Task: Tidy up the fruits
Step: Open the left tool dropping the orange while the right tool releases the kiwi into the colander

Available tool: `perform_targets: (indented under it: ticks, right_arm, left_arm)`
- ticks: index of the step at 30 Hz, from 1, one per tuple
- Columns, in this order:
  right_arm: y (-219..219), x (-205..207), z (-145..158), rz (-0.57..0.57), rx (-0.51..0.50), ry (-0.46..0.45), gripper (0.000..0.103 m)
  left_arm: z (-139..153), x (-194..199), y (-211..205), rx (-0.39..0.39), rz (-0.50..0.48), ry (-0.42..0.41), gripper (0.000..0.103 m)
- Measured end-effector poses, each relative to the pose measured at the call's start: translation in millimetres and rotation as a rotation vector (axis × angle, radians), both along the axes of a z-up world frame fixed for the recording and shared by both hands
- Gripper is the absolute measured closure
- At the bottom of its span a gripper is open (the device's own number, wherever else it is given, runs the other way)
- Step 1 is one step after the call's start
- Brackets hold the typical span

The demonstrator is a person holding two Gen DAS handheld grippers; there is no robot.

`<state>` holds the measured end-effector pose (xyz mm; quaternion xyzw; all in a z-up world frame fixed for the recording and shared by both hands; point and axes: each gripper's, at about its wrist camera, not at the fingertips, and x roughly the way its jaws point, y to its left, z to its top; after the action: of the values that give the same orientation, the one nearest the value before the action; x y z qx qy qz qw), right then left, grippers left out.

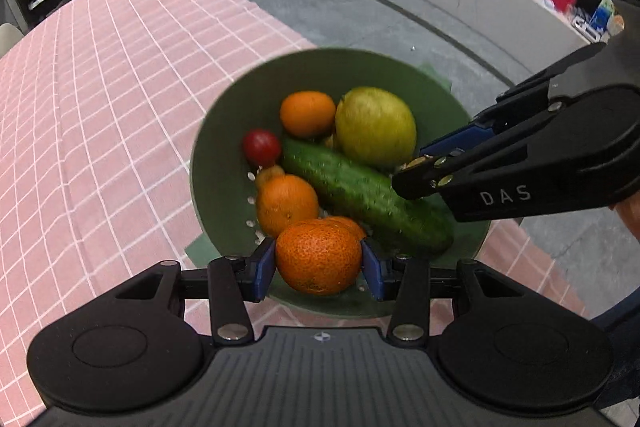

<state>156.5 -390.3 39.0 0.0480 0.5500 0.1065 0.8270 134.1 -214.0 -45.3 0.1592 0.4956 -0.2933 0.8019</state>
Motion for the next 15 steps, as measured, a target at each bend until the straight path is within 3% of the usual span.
perform_targets:
  ticks: [4, 5, 6, 9, 15]
  right_arm:
    - [-0.8, 0.6, -2.3, 0.005, 0.006, 0.005, 0.078]
    - [-0.5, 1.4, -0.8, 0.002, 0.006, 0.000, 0.073]
    - [-0.2, 1.0, 2.8, -0.007, 0.004, -0.006, 0.059]
    - [-0.9, -1.7, 19.1, -0.031, -0.003, -0.042, 0.055]
    - [0.9, -30.7, 75.5, -0.076, -0.028, -0.141, 0.031]
  left_arm:
    - [5.8, 0.2, -2.4, -0.005, 0.001, -0.005, 0.049]
    - [9.3, 0.3, -3.1, 0.003, 0.006, -0.021, 0.045]
    - [14.6, -0.5, -3.2, 0.007, 0.010, -0.040, 0.039]
    - [39.8, -7.7, 3.9, -0.014, 0.046, -0.086, 0.021]
    - [84.4, -25.7, 23.6, -0.076, 0.229, -0.084, 0.014]
